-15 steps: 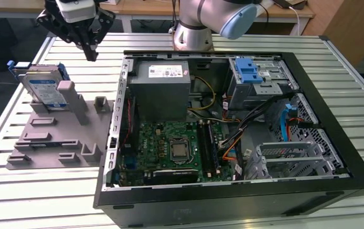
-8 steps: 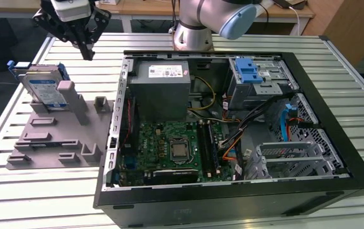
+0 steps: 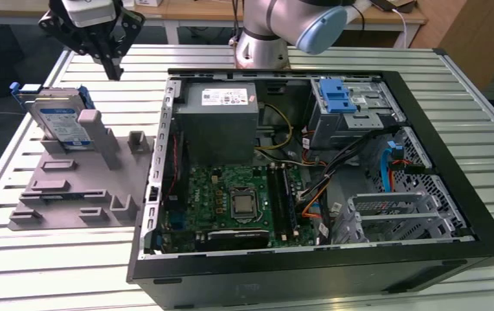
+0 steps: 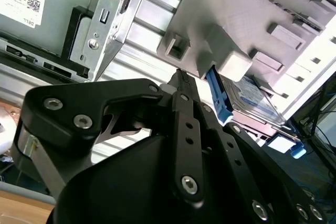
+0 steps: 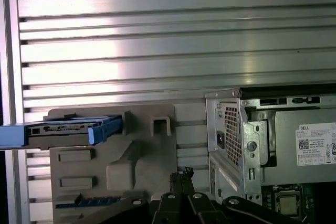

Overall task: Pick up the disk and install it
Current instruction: 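Reach for the disk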

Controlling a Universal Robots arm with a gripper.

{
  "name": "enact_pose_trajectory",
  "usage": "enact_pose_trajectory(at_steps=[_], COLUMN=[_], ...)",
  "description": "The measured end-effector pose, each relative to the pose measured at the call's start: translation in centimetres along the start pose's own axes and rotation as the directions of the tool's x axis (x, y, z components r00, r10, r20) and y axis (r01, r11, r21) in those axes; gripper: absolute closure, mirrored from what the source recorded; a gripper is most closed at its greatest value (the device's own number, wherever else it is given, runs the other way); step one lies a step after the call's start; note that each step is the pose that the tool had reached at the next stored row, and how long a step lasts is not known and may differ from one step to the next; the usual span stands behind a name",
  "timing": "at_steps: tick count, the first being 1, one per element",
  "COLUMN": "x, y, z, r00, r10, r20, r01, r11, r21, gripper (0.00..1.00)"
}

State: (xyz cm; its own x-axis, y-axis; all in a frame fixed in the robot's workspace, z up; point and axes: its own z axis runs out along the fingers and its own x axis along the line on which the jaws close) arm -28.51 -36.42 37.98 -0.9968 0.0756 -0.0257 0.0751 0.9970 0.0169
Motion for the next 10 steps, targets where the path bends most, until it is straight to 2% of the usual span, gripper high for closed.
enact_pose_trajectory(at_steps=[7, 10], x=[0.93, 1.06], y=[0.26, 0.28], z=[0.03, 0.04], r00=[1.0, 1.0], r10=[0.0, 0.0], r20=[0.0, 0.0], r01=[0.0, 0.0], r11=[1.0, 1.0], r21=[0.0, 0.0], gripper=[0.89, 0.89])
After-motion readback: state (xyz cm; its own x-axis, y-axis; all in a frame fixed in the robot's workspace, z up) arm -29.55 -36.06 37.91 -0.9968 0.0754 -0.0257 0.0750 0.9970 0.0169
